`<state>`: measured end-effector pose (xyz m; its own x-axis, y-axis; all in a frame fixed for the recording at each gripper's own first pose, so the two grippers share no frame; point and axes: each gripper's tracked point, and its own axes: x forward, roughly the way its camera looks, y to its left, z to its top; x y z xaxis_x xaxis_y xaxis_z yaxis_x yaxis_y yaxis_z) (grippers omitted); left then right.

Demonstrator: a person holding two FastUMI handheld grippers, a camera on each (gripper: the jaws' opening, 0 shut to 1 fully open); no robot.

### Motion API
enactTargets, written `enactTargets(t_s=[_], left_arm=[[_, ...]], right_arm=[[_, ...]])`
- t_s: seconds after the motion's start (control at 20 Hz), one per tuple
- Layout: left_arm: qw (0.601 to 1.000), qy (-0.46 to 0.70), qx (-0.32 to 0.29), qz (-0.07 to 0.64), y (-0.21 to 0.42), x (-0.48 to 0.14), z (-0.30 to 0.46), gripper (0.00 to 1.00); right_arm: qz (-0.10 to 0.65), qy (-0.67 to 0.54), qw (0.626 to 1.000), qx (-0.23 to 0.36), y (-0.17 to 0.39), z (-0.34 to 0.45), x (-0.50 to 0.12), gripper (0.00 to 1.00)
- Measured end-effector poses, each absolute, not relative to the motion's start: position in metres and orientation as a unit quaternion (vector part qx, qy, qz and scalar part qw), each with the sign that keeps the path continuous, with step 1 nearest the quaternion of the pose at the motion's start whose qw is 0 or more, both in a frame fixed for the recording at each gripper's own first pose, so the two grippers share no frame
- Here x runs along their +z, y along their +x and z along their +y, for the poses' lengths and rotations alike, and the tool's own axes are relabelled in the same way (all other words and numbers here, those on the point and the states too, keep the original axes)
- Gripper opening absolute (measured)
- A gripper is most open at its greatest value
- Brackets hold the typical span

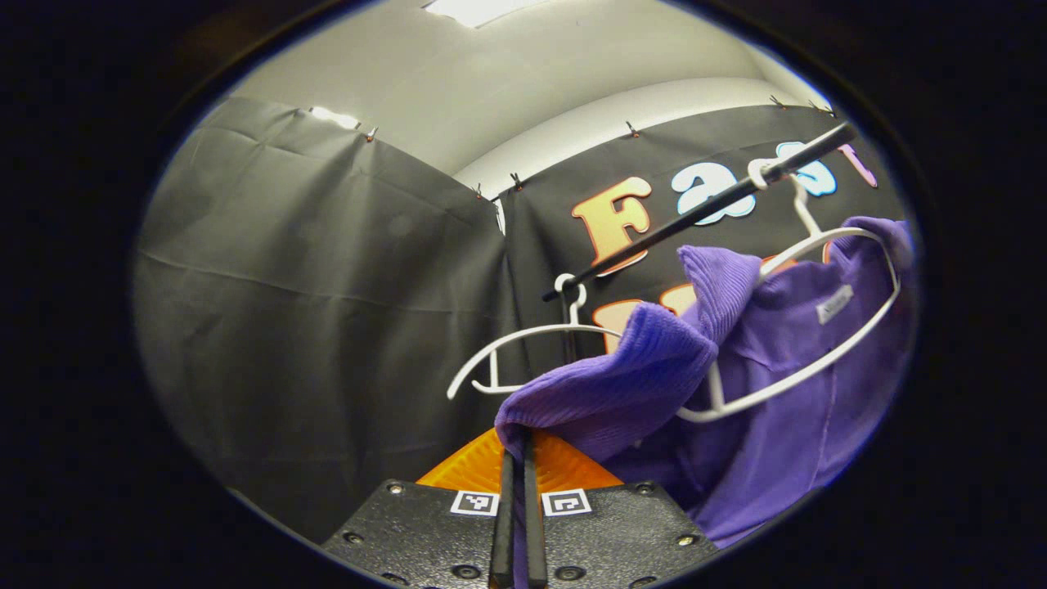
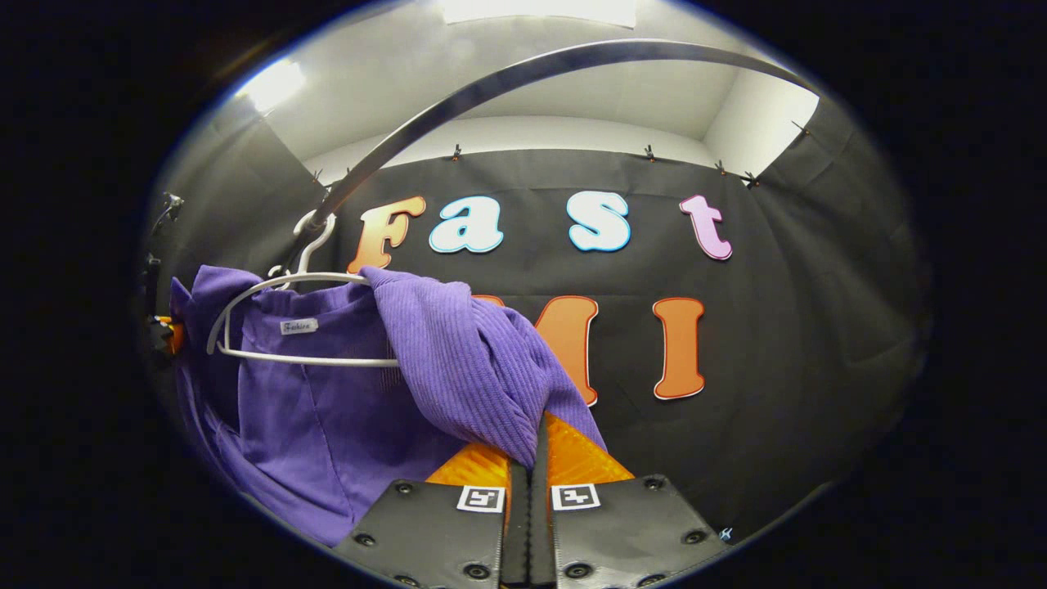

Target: Grasp the clothes on the hanger with both hands and then place them into the laundry hamper below.

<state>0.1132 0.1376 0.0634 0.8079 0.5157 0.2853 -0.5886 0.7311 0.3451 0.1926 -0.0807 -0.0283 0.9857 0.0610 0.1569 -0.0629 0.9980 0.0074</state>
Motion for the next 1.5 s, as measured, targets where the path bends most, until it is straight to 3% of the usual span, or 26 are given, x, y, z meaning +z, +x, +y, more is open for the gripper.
enactTargets(t_s=[0.15, 0.25, 0.3, 0.35, 0.45, 0.9, 1.0, 1.05, 1.1, 1.35, 1.4, 1.5], left_arm=[[0.926, 0.21, 0.303, -0.087, 0.128, 0.073, 0.162, 0.06], [0.928, 0.206, 0.306, -0.054, 0.141, 0.052, 0.181, 0.06], [0.933, 0.194, 0.301, -0.034, 0.148, 0.034, 0.186, 0.06], [0.94, 0.175, 0.293, -0.015, 0.154, 0.015, 0.188, 0.06], [0.95, 0.149, 0.276, 0.016, 0.162, -0.02, 0.189, 0.06], [0.963, 0.158, 0.199, 0.086, 0.173, -0.104, 0.158, 0.06], [0.963, 0.168, 0.186, 0.098, 0.172, -0.119, 0.149, 0.06], [0.963, 0.171, 0.18, 0.105, 0.172, -0.126, 0.147, 0.06], [0.964, 0.171, 0.172, 0.112, 0.176, -0.134, 0.146, 0.06], [0.965, 0.157, 0.16, 0.137, 0.171, -0.164, 0.136, 0.06], [0.965, 0.152, 0.16, 0.139, 0.17, -0.17, 0.136, 0.07], [0.966, 0.138, 0.157, 0.151, 0.169, -0.181, 0.135, 0.06]], right_arm=[[-0.085, 0.015, 0.996, 0.021, 0.193, -0.083, -0.022, 0.08], [-0.085, 0.02, 0.996, 0.015, 0.197, -0.082, -0.02, 0.08], [-0.084, 0.02, 0.996, 0.01, 0.201, -0.083, -0.02, 0.03], [-0.083, 0.019, 0.996, 0.003, 0.201, -0.086, -0.02, 0.08], [-0.076, 0.018, 0.997, -0.017, 0.202, -0.095, -0.023, 0.08], [-0.079, -0.011, 0.995, -0.063, 0.234, -0.12, -0.006, 0.08], [-0.067, -0.033, 0.994, -0.078, 0.244, -0.124, -0.012, 0.08], [-0.058, -0.036, 0.994, -0.082, 0.25, -0.124, -0.018, 0.03], [-0.047, -0.033, 0.995, -0.083, 0.254, -0.122, -0.027, 0.08], [0.006, 0.001, 0.996, -0.091, 0.281, -0.127, -0.067, 0.08], [0.016, -0.001, 0.995, -0.101, 0.287, -0.138, -0.073, 0.03], [0.042, 0.013, 0.992, -0.12, 0.289, -0.157, -0.088, 0.08]])
